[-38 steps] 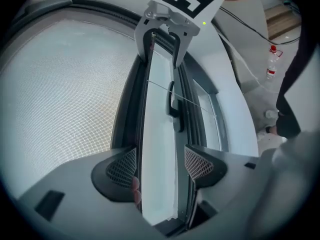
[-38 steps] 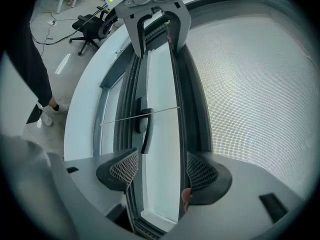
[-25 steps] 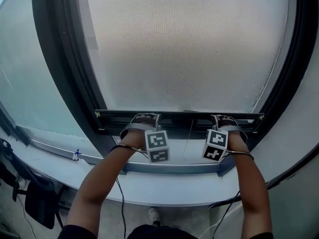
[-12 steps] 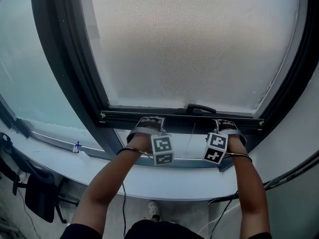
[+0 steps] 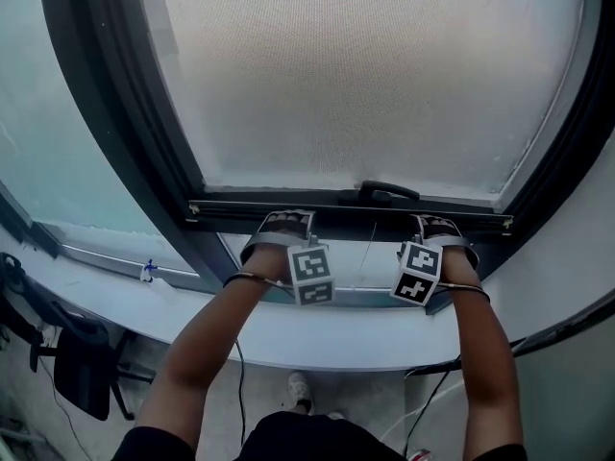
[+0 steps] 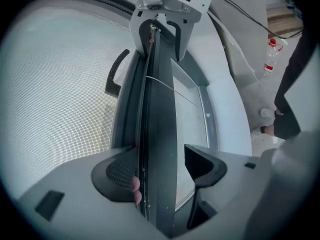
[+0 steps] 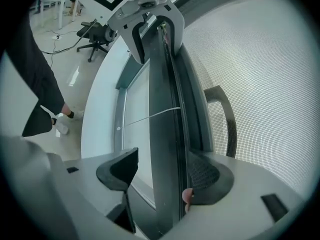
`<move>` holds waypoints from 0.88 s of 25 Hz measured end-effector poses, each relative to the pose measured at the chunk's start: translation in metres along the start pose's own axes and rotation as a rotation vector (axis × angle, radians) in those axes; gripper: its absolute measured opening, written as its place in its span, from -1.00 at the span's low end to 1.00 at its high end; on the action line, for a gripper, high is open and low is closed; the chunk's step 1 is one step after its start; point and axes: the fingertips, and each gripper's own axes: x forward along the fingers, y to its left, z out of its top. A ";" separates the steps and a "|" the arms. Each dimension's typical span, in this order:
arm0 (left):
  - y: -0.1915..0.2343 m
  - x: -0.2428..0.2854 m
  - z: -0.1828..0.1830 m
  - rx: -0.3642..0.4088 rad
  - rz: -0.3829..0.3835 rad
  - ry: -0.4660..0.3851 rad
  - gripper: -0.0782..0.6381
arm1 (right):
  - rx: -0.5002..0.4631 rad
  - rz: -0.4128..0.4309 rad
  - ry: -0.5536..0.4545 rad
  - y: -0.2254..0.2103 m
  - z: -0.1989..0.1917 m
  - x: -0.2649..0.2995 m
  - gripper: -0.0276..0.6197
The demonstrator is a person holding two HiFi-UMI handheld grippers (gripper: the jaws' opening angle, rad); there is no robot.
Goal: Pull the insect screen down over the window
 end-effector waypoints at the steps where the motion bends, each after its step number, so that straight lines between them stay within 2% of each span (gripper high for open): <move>1: -0.001 -0.001 0.000 -0.001 -0.008 -0.003 0.06 | 0.000 0.004 0.002 0.001 0.000 -0.001 0.00; 12: -0.005 -0.001 -0.002 0.022 -0.024 0.013 0.06 | -0.019 0.045 0.030 0.006 0.000 -0.002 0.00; 18: -0.007 -0.005 -0.001 0.005 -0.095 -0.027 0.06 | -0.028 0.072 0.031 0.008 -0.001 -0.004 0.00; 22: -0.005 -0.005 -0.001 -0.005 -0.112 -0.035 0.06 | -0.044 0.089 0.050 0.006 -0.001 -0.004 0.00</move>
